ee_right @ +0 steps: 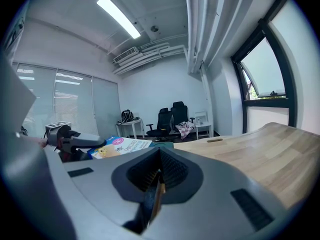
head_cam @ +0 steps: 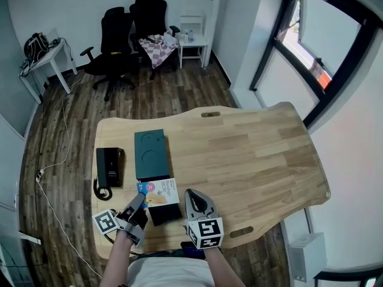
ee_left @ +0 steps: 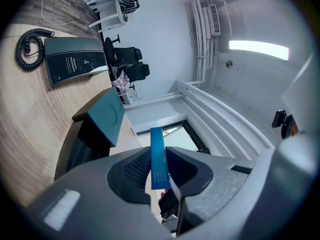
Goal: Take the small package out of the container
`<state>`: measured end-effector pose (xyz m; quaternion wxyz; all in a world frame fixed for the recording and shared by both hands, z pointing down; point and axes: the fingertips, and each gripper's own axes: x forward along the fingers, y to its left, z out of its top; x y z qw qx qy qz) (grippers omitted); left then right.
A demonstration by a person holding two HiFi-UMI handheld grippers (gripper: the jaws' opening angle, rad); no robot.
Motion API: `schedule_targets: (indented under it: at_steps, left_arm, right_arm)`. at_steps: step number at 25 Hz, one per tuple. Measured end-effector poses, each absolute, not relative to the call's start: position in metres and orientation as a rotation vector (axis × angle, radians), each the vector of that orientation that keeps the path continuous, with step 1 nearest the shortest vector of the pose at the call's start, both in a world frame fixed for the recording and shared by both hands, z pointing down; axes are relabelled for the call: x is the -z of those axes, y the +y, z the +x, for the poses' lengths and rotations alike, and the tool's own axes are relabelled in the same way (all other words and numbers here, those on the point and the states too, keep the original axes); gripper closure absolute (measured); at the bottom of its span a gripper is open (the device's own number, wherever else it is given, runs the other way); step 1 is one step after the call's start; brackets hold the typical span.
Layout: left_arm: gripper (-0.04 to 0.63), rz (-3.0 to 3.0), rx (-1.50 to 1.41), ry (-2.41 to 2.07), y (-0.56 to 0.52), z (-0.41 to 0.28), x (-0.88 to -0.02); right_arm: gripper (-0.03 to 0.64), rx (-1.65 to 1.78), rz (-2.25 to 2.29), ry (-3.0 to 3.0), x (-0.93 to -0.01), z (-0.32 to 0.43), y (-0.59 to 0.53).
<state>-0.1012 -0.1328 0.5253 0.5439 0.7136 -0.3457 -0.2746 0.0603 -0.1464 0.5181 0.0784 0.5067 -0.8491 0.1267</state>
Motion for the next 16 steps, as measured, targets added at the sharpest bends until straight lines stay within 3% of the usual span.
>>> schedule_targets:
  at_steps: [16]
  left_arm:
    - [0.500,1.690,0.640,-0.829,-0.1340,-0.1034,-0.5300]
  right_arm:
    - [0.612,-0.394,1.513,-2.530,-0.5252,0.0618,-0.1447]
